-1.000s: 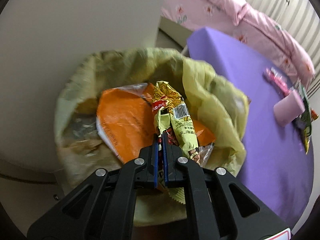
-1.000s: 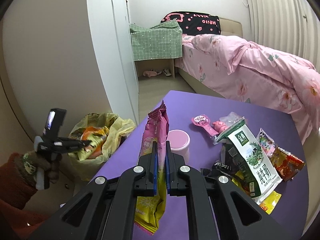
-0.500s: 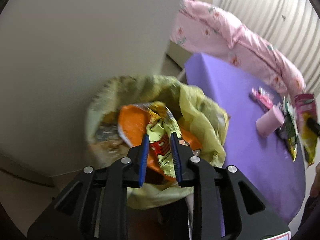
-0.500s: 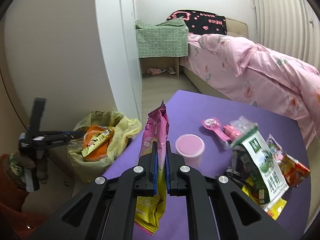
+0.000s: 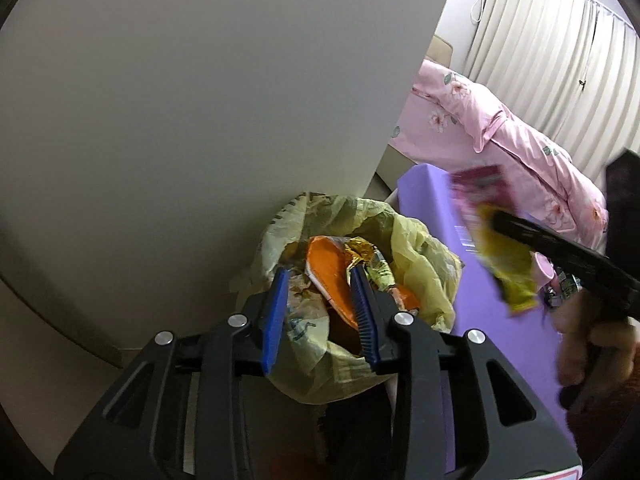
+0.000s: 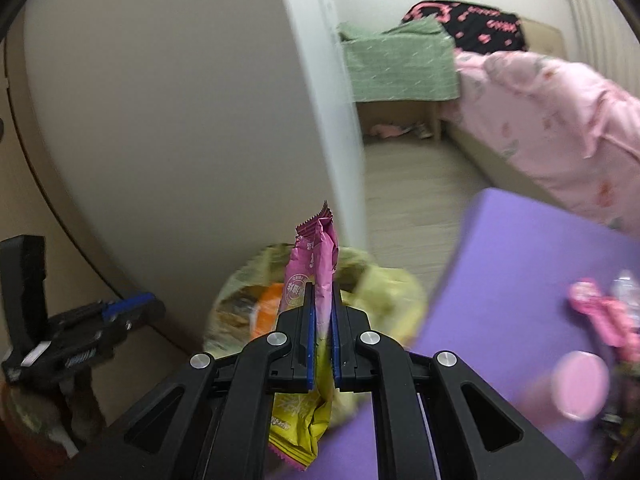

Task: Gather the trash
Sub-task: 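Lower the pink wrapper into the trash bag and open the right tool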

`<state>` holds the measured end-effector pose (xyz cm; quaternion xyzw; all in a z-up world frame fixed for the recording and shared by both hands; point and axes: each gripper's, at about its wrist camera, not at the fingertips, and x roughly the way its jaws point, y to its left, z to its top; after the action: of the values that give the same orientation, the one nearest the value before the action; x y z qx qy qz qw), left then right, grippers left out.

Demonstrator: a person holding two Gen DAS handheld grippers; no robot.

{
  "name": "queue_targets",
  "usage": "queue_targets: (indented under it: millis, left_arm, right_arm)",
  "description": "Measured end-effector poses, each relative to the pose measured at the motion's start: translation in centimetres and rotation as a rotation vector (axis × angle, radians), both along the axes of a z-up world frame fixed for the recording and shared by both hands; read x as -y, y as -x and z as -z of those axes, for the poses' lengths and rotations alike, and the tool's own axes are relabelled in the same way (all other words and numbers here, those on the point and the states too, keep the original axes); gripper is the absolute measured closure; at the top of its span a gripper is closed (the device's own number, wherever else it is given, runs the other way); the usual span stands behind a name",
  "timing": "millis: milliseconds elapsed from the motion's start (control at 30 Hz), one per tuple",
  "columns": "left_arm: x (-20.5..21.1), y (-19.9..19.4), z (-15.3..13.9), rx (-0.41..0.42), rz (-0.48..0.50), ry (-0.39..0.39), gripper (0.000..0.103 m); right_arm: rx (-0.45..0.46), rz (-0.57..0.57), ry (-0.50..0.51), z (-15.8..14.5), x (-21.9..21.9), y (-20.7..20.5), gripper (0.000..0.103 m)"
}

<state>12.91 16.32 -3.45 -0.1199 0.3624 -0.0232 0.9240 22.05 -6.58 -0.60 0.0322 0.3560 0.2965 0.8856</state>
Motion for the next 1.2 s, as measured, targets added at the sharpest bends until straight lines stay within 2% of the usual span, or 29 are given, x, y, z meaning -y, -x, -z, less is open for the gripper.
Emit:
queue_targets:
  millis: [100, 200, 300, 400, 567, 800, 867, 933, 1100, 1200]
  left_arm:
    - [-0.6, 0.4, 0.0, -0.004, -0.013, 0.009, 0.072]
    - [-1.3, 0.8, -0.2, 0.005, -0.028, 0.011, 0.072]
    - [-1.6, 0.9, 0.1, 0.000, -0.034, 0.010, 0.072]
    - [-1.8, 0.6, 0.8, -0.019, -0.040, 0.020, 0.072]
    - [-1.5, 0.4, 1.6, -0.039, -0.033, 0.036, 0.072]
    - [-1.2, 0.5, 1.4, -0.033, -0.032, 0.032, 0.072]
    - [-1.1, 0.5, 1.3, -0.029, -0.034, 0.031, 0.071]
    - [-1.0, 0.4, 1.3, -0.030, -0.038, 0.032, 0.070]
    - [-0.5, 0.3, 1.4, -0.041, -0.030, 0.036, 0.070]
    - [0.2, 0.2, 1.3, -0.040, -0.010, 0.027, 0.070]
  right_arm:
    - [-0.027, -0.054, 0.045, 2.5, -3.5, -1.2, 0.095]
    - [-0.091, -0.088, 0.093, 5.3, -5.7, -2.0, 0.095]
    - [-0.159, -0.113, 0.155, 7.9, -6.9, -2.0, 0.095]
    - [-0.179, -0.118, 0.199, 9.0, -7.2, -1.6, 0.095]
    - [-0.153, -0.098, 0.207, 8.4, -6.6, -1.4, 0.095]
    - [-0.122, -0.065, 0.166, 7.4, -4.9, -0.5, 0.094]
    - [-0.114, -0.052, 0.161, 6.8, -4.4, -0.3, 0.087]
    - [-0.105, -0.041, 0.133, 6.0, -3.6, -0.3, 0.064]
    - [-0.088, -0.016, 0.067, 4.1, -1.3, -0.3, 0.062]
    - [-0.046, 0.008, 0.073, 2.5, 0.6, 0.8, 0.062]
